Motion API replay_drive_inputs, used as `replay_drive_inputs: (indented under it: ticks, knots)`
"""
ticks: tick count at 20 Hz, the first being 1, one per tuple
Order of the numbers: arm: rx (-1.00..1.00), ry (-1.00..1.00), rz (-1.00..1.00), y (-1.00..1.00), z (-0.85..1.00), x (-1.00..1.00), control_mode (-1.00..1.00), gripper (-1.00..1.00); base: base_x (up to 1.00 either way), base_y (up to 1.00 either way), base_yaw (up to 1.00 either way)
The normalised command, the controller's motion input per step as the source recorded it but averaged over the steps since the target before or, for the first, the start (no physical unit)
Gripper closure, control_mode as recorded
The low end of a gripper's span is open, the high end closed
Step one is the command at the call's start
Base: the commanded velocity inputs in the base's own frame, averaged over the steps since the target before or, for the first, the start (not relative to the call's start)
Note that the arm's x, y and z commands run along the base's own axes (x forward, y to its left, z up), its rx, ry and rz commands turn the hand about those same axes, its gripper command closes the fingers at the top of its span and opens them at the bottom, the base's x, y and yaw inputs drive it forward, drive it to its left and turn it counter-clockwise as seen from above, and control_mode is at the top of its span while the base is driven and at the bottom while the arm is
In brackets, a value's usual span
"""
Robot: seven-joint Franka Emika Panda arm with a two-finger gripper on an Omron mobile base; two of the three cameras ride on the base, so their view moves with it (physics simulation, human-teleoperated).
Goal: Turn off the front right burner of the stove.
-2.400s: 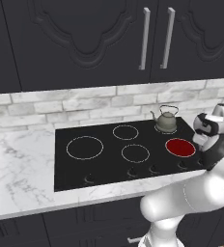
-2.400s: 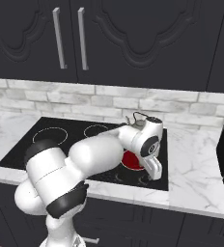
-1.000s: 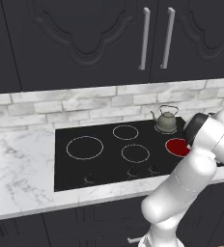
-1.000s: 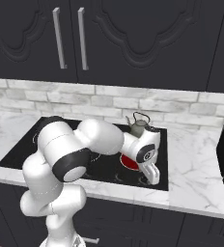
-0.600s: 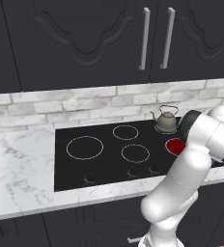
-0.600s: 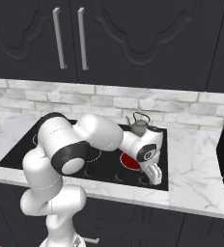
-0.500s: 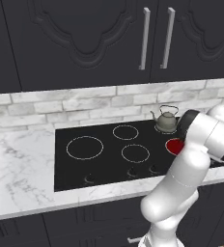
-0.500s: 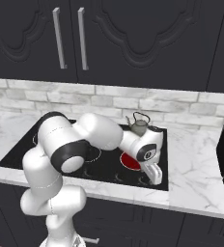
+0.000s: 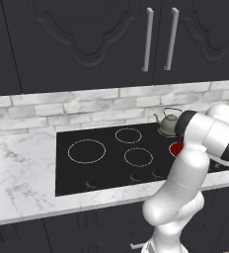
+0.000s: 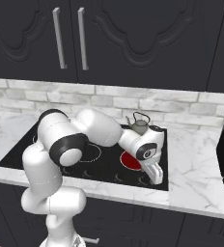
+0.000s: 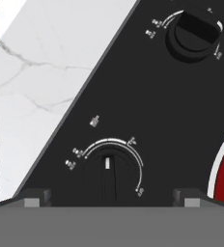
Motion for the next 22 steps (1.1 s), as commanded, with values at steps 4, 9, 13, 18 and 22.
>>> replay_drive_inputs:
  ticks: [4,9,13,18,22]
  knots:
    - [0.00,0.00,0.00,0.00,0.00,0.00,-1.00,-1.00,0.00,0.00,0.00]
    - [0.00,0.00,0.00,0.02,0.00,0.00,-1.00,1.00,0.00,0.00,0.00]
    - [0.00,0.00,0.00,0.11,0.00,0.00,-1.00,1.00,0.00,0.00,0.00]
    - [0.00,0.03,0.00,0.14,-0.01,-0.02,-1.00,1.00,0.00,0.00,0.00]
    - [0.00,0.04,0.00,0.20,-0.11,-0.01,-1.00,1.00,0.00,0.00,0.00]
